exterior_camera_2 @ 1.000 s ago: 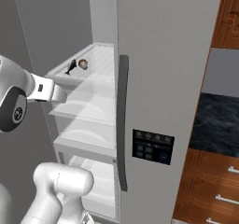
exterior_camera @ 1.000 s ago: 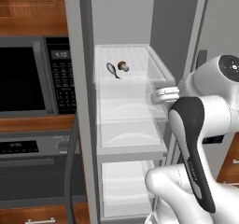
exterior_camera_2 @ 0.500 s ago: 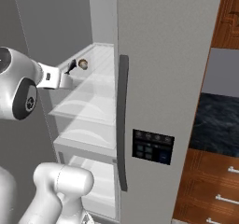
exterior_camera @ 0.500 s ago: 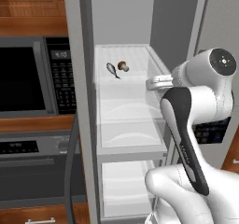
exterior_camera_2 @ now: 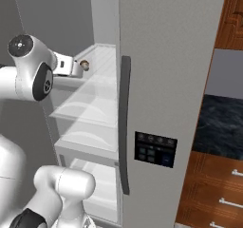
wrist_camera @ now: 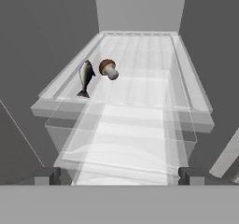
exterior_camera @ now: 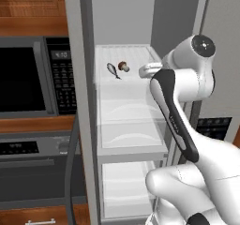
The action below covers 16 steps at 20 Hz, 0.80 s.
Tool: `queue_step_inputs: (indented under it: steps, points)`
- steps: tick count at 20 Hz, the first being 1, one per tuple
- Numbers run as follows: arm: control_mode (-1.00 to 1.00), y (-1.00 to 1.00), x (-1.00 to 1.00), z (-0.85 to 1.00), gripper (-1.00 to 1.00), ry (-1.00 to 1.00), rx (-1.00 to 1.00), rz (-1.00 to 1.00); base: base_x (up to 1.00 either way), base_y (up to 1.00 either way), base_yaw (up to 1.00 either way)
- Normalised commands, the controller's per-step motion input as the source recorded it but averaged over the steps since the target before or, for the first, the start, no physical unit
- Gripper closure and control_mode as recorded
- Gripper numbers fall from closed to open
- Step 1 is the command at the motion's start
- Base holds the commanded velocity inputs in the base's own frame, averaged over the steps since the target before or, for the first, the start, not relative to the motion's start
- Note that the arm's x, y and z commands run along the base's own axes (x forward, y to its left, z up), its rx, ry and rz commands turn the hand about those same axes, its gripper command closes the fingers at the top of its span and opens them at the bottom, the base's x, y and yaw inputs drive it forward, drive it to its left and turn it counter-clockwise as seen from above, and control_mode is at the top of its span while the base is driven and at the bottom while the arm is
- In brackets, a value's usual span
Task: Place one mushroom and one fish in each tupperware on the nearby counter, to pack two identical lunches.
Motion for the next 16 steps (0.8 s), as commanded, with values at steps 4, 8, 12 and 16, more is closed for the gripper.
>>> queue_step_inputs:
  steps: [4, 8, 12, 16]
  points:
    - [-1.00, 0.06, 0.70, -0.09, -1.00, 0.00, -0.01, 0.00, 0.00, 0.00, 0.00]
    - [-1.00, 0.02, 0.69, -0.17, -1.00, 0.00, 0.00, 0.02, 0.00, 0.00, 0.00]
    - [-1.00, 0.00, 0.66, -0.22, -1.00, 0.06, 0.00, 0.03, 0.00, 0.00, 0.00]
    - [-1.00, 0.04, 0.62, -0.16, -1.00, 0.11, -0.02, 0.05, 0.00, 0.00, 0.00]
